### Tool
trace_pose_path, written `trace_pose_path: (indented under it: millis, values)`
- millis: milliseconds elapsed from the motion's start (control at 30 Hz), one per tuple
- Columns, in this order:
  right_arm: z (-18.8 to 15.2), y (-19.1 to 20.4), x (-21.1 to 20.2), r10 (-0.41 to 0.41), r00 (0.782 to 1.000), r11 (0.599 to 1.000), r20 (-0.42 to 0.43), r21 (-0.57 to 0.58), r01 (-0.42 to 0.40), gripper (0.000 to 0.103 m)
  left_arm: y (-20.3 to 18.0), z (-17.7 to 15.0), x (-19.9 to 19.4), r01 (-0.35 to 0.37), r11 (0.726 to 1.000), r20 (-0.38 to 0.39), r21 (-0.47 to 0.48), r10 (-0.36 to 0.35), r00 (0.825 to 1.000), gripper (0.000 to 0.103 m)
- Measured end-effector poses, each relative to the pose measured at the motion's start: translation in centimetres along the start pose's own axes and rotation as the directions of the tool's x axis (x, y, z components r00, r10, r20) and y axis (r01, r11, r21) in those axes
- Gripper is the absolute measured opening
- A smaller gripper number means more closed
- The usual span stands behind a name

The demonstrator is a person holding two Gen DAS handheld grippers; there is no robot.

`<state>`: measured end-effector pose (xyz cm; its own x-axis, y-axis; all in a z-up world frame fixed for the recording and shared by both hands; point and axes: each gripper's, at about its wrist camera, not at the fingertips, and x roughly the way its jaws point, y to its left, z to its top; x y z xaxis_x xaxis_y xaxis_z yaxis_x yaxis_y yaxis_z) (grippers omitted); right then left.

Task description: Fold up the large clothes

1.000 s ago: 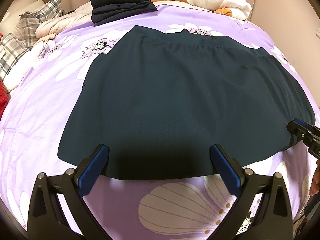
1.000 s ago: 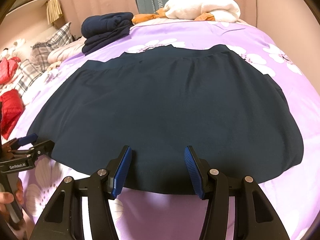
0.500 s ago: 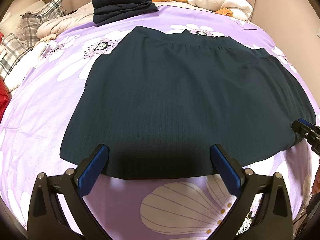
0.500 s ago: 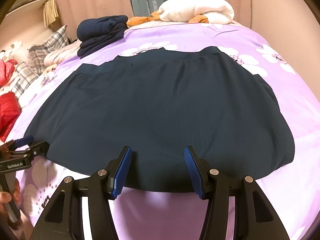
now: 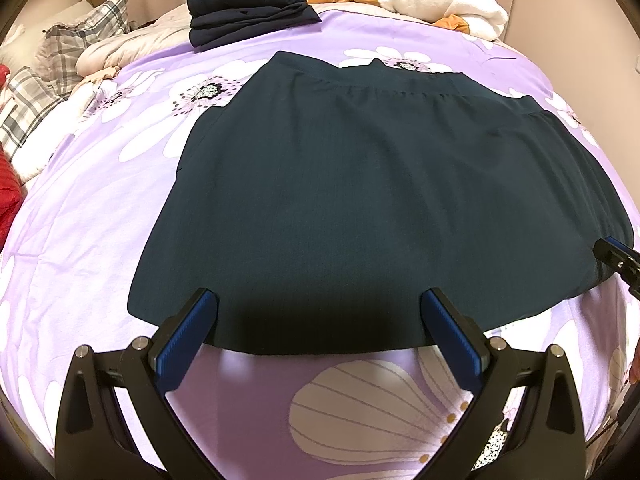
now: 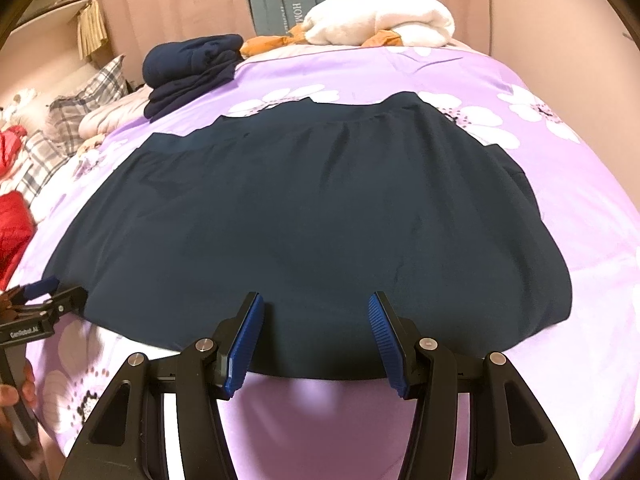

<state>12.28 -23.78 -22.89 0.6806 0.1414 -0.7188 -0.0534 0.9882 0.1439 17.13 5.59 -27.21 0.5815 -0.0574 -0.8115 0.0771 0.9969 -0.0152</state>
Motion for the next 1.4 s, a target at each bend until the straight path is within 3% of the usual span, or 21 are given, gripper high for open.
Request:
trace_pose_path:
  millis: [1400]
  values:
    - [-1.5, -5.1, -1.8, -0.091, 0.996, 0.991, -0.010, 0.101, 0.092, 0.054, 1.3, -0.9, -0.6, -0.025, 1.000, -0.009, -0.009, 0.025, 1.000, 0.103]
